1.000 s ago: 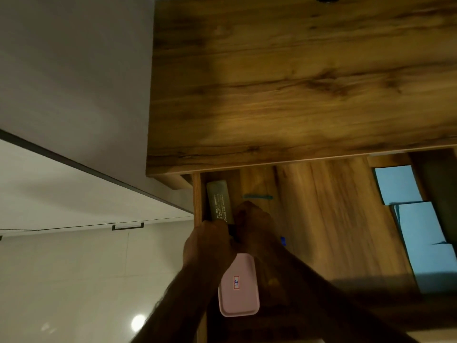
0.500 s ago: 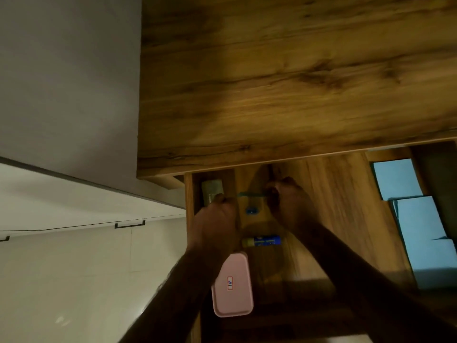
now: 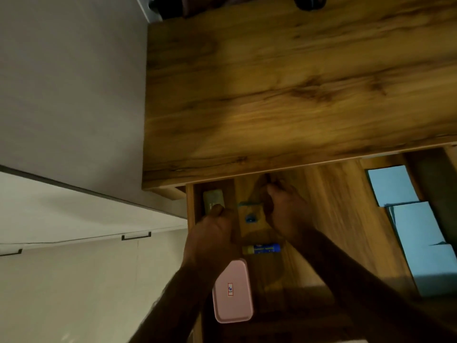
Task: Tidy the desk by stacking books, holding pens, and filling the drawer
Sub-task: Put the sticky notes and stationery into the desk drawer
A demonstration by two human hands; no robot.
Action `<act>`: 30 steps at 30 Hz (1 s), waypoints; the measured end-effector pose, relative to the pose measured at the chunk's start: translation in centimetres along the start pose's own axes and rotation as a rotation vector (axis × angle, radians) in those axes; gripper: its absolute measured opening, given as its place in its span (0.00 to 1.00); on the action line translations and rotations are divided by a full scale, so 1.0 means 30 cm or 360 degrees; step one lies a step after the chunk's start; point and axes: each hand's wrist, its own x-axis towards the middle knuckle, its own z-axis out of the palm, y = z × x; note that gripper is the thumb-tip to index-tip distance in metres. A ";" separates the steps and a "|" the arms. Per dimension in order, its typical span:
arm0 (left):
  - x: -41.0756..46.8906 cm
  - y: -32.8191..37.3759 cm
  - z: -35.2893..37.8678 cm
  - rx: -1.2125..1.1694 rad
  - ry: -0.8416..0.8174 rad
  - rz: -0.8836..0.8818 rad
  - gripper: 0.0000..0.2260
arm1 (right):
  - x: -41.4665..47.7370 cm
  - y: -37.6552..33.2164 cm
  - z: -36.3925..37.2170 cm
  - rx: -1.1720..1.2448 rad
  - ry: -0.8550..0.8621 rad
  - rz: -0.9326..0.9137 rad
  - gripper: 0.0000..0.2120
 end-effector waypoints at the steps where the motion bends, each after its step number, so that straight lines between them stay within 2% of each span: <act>1: -0.014 0.000 -0.002 -0.0031 0.0034 0.0044 0.21 | -0.017 -0.007 -0.012 -0.0035 0.0012 -0.0008 0.20; 6: -0.070 -0.004 -0.018 -0.0110 0.0167 0.0327 0.30 | -0.162 -0.061 -0.047 -0.0116 0.0142 0.0003 0.24; 12: -0.165 -0.004 -0.019 0.0051 0.0347 0.0624 0.32 | -0.427 -0.102 -0.033 -0.0084 0.0285 0.0087 0.33; 15: -0.229 0.032 -0.015 0.0140 0.0313 0.0725 0.35 | -0.548 -0.117 -0.042 -0.0056 0.0327 0.0174 0.39; 19: -0.291 0.112 -0.006 0.0241 0.0242 0.0905 0.37 | -0.681 -0.101 -0.076 -0.0075 0.0429 0.0311 0.42; 25: -0.403 0.312 0.066 0.0336 0.0197 0.1091 0.35 | -0.892 0.053 -0.121 -0.0009 0.0570 0.0519 0.43; 30: -0.535 0.563 0.228 0.0400 0.0144 0.1319 0.34 | -1.156 0.268 -0.113 0.0084 0.0752 0.0740 0.39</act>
